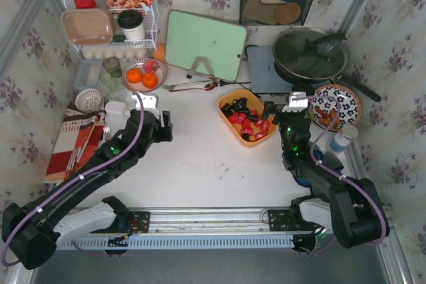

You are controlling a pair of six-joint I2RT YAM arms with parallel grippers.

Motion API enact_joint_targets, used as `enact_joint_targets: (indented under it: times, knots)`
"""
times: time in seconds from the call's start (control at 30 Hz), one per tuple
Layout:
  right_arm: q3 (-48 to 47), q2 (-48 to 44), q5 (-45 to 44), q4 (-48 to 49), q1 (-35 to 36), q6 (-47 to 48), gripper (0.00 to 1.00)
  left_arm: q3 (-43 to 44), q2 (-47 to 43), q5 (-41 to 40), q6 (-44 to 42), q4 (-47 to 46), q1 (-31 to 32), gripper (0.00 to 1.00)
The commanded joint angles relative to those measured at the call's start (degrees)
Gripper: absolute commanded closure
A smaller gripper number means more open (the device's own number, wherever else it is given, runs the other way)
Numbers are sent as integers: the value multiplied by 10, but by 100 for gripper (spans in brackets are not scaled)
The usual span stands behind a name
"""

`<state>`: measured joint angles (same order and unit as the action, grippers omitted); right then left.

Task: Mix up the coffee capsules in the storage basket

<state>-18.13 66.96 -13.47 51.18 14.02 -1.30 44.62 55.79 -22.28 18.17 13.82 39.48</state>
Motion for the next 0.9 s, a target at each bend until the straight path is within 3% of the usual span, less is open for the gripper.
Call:
enact_joint_targets:
  times: [0.0,0.2,0.63,0.87]
  knots:
    - [-60,17,62,-129,-1,-29,0,6,10,-2,0,-26,0,26]
    - [-146,114,132,-200,-14,-93,0,12,22,5,1,-15,-1,26]
    - [-119,187,222,-123,-36,-215,0,0,8,-7,-9,-14,0,25]
    - [-95,189,254,-97,-12,-255,0,0,18,0,-5,-23,0,25]
